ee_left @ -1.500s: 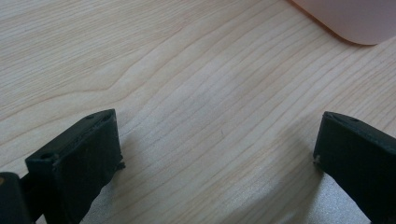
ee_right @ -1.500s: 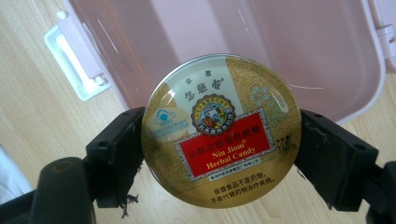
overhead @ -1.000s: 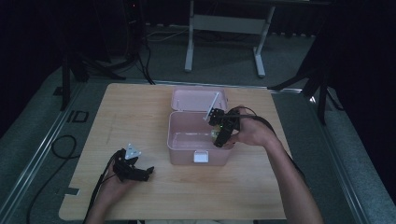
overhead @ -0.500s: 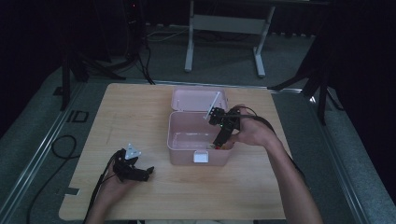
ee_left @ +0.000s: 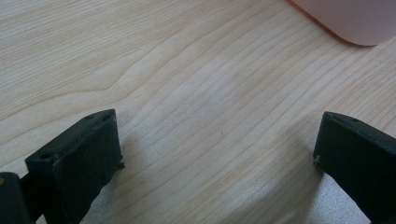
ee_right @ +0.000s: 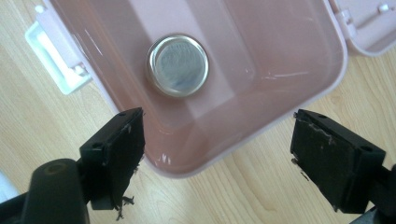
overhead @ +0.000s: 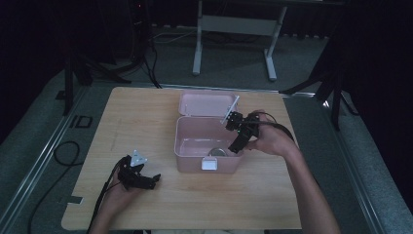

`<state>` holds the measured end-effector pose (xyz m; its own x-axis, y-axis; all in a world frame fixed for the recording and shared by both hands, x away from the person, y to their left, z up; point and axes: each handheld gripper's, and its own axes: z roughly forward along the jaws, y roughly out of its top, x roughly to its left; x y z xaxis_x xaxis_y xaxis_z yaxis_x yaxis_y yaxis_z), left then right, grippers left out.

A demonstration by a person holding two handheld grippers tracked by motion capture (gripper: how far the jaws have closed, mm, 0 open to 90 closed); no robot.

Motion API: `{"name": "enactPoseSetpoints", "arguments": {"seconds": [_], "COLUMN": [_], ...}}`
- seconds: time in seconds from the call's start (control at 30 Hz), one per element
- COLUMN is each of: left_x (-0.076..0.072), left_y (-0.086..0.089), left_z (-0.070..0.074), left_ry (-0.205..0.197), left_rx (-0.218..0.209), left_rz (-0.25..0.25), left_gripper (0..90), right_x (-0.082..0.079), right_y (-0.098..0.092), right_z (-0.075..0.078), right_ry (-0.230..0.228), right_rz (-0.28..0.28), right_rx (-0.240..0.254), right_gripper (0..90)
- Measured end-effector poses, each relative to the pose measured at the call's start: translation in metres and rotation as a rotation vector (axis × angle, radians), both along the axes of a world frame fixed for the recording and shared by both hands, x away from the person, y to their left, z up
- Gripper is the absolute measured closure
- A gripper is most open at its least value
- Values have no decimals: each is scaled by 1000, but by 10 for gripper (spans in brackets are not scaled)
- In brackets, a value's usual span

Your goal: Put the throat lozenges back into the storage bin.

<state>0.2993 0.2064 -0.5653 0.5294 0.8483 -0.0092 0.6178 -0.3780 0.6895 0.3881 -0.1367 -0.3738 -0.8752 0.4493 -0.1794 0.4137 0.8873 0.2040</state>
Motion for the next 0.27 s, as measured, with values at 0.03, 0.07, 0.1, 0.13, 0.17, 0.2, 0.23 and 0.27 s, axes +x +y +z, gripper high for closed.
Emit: {"name": "enactPoseSetpoints", "arguments": {"seconds": [0.03, 0.07, 0.1, 0.13, 0.17, 0.2, 0.23, 0.27], "left_x": [0, 0, 0, 0, 0, 0, 0, 0], "left_y": [0, 0, 0, 0, 0, 0, 0, 0], "left_z": [0, 0, 0, 0, 0, 0, 0, 0], "left_ry": [0, 0, 0, 0, 0, 0, 0, 0], "left_rx": [0, 1, 0, 0, 0, 0, 0, 0], "left_rz": [0, -1, 0, 0, 0, 0, 0, 0], "left_gripper": [10, 9, 9, 9, 9, 10, 9, 9], "right_x": [0, -1, -1, -1, -2, -3, -3, -4], "right_y": [-2, -5, -7, -9, -12, -14, -17, -20], "right_z": [0, -1, -1, -1, -1, -1, -1, -1], "right_ry": [-3, -4, -6, -9, -12, -14, -15, -21], "right_rz": [-7, -17, -24, -29, -35, -42, -49, -61], "right_rx": [-1, 2, 5, 8, 16, 24, 28, 28], "right_gripper": [177, 176, 176, 176, 177, 176, 176, 176]}}
